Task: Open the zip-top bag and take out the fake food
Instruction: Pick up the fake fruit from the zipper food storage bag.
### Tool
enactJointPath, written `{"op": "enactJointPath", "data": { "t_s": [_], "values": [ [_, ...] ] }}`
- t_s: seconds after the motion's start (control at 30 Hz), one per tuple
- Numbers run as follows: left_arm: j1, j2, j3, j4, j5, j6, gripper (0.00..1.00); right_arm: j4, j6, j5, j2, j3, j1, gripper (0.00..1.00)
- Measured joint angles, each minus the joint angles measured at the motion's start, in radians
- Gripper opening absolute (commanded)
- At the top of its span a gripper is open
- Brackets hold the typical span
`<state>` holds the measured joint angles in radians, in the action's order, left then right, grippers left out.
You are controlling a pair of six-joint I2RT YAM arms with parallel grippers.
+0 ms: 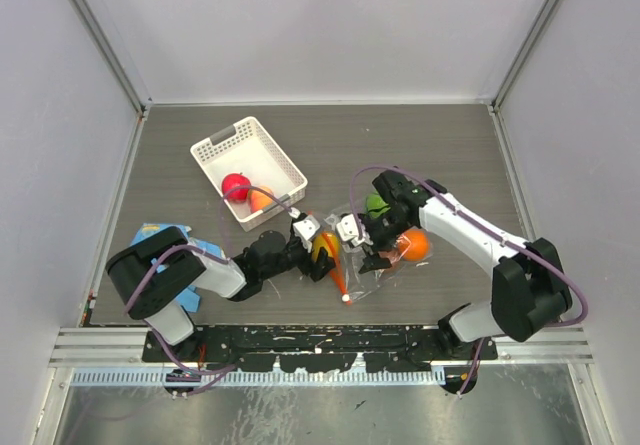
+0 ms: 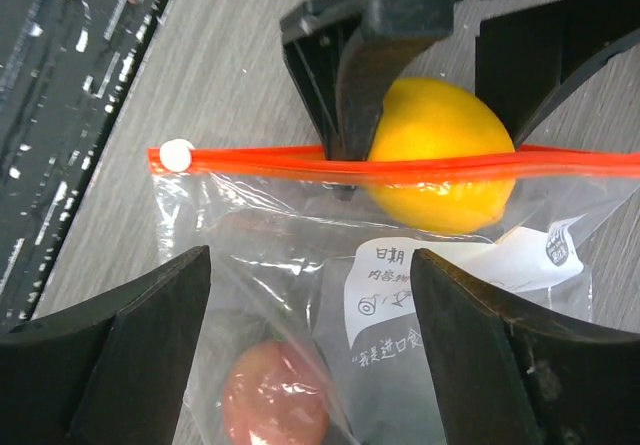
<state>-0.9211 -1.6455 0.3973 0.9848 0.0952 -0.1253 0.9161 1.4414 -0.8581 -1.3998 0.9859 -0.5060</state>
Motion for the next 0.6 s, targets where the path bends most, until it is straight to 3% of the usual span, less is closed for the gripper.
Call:
{"op": "enactJointPath", "data": {
  "t_s": [0.17, 0.3, 0.6],
  "values": [
    [0.0, 0.023, 0.0, -0.035, 0.007, -0.017, 0.0, -0.088, -0.064, 0.094, -0.013, -0.02, -0.026, 0.83],
    [0.0, 0.023, 0.0, -0.052, 0.008, -0.023, 0.0, -0.142, -0.089, 0.155, -0.011, -0.042, -0.027, 0.75],
    [0.0, 0.025, 0.0, -0.063, 0.011, -0.043, 0.0, -0.137, -0.093, 0.249, -0.065, -0.04, -0.062, 0.37]
  ]
}}
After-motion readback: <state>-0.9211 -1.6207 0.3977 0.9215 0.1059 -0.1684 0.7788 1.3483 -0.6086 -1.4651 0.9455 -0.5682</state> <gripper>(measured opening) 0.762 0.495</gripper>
